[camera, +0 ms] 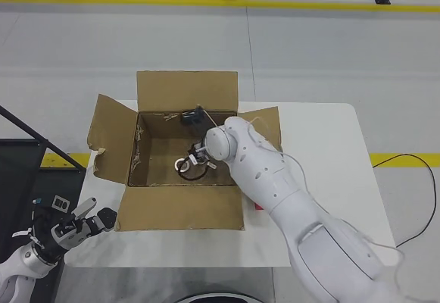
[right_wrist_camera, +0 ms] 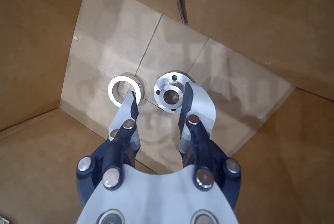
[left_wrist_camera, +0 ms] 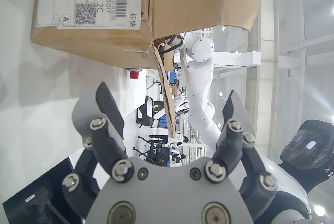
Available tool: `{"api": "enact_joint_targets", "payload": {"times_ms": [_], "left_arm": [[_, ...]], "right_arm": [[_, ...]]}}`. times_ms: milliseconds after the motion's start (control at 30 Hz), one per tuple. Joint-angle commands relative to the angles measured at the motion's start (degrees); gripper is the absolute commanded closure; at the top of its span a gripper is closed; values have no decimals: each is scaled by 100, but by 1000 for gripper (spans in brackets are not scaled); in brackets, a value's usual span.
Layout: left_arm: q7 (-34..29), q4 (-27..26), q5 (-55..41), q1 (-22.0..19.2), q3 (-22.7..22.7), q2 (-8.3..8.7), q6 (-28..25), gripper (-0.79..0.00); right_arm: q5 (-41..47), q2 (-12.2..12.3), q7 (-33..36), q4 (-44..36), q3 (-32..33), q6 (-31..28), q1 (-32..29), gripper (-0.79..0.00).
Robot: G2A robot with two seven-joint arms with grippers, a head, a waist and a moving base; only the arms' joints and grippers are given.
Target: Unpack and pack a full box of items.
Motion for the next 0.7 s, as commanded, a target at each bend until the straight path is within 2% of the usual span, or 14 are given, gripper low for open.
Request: {"api": "enact_joint_targets", "payload": {"times_ms": [0,133,267,333,533,667], "left_arm": [[0,0,0,0,0,0,0,-785],[0,0,0,0,0,0,0,-785],[0,0,0,0,0,0,0,-785],[0,0,0,0,0,0,0,-785],[0,0,0,0,0,0,0,-785],[0,0,0,0,0,0,0,-785]], "right_arm": [[-25,-3,50,-75,5,-31,29,-428],[-4,27,301,-401,71,-137,55,-533],[-66,145,862,-1008,215,-242,13,-671],[-28,215,1084,-1353,337,-307,-63,-770],[-168,581,1799,-3038,1012,-294,-658,-785],[-512,843,2296,-4645,1562,-180,-1327,-785]]}}
